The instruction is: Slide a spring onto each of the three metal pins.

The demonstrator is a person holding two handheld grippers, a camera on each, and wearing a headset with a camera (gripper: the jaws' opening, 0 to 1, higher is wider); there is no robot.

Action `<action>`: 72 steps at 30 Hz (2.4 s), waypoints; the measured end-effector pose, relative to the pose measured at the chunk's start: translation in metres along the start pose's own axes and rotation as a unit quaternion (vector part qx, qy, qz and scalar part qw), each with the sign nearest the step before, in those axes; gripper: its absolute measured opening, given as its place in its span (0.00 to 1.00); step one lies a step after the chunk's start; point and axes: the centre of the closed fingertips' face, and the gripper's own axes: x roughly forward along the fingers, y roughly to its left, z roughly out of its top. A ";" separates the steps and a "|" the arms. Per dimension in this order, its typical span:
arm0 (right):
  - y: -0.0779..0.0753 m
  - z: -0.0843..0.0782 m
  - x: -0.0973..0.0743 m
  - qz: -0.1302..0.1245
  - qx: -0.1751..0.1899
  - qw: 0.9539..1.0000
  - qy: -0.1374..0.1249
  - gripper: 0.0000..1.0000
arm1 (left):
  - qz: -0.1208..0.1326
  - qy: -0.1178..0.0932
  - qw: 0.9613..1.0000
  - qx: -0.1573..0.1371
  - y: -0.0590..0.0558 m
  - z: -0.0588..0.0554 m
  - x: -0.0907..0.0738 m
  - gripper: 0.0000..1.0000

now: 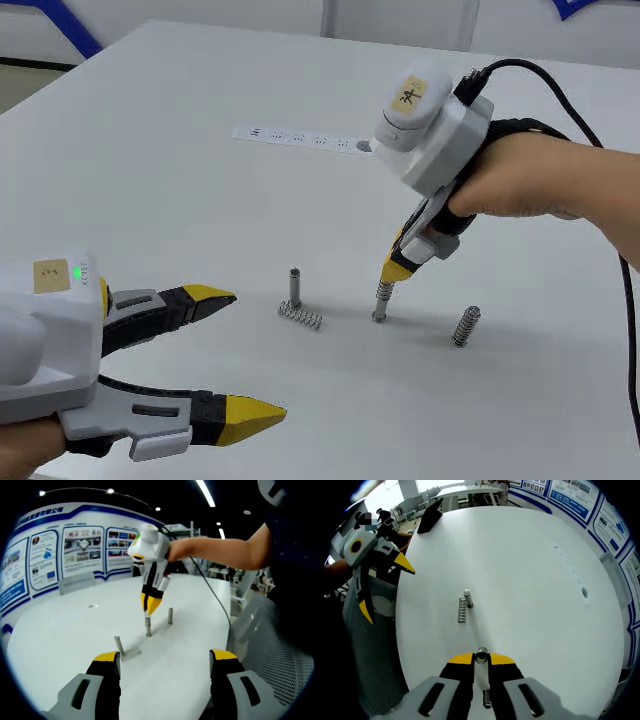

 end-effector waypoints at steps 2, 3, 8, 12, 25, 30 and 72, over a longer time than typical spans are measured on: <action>-0.001 -0.001 0.005 0.003 0.005 1.000 0.003 0.11 | 0.000 0.000 1.000 0.000 0.000 0.000 0.000 0.74; -0.001 -0.002 0.007 0.004 0.006 1.000 0.004 0.11 | 0.000 0.000 1.000 0.000 0.000 0.000 0.000 0.74; -0.001 -0.005 0.015 0.008 0.014 1.000 0.008 0.11 | 0.001 0.000 1.000 -0.001 0.000 -0.001 0.000 0.74; -0.001 -0.008 0.021 0.009 0.018 1.000 0.011 0.11 | 0.001 0.001 1.000 -0.001 0.000 -0.001 0.000 0.74; -0.002 -0.011 0.027 0.008 0.017 1.000 -0.006 0.12 | 0.002 0.001 1.000 -0.001 0.001 -0.001 0.000 0.74; 0.000 -0.007 0.019 -0.001 0.017 1.000 -0.024 0.16 | 0.001 0.001 1.000 -0.001 0.000 -0.001 0.000 0.74; 0.039 0.037 0.059 -0.046 0.019 0.977 -0.206 0.16 | 0.001 0.001 1.000 0.000 0.000 0.000 0.001 0.74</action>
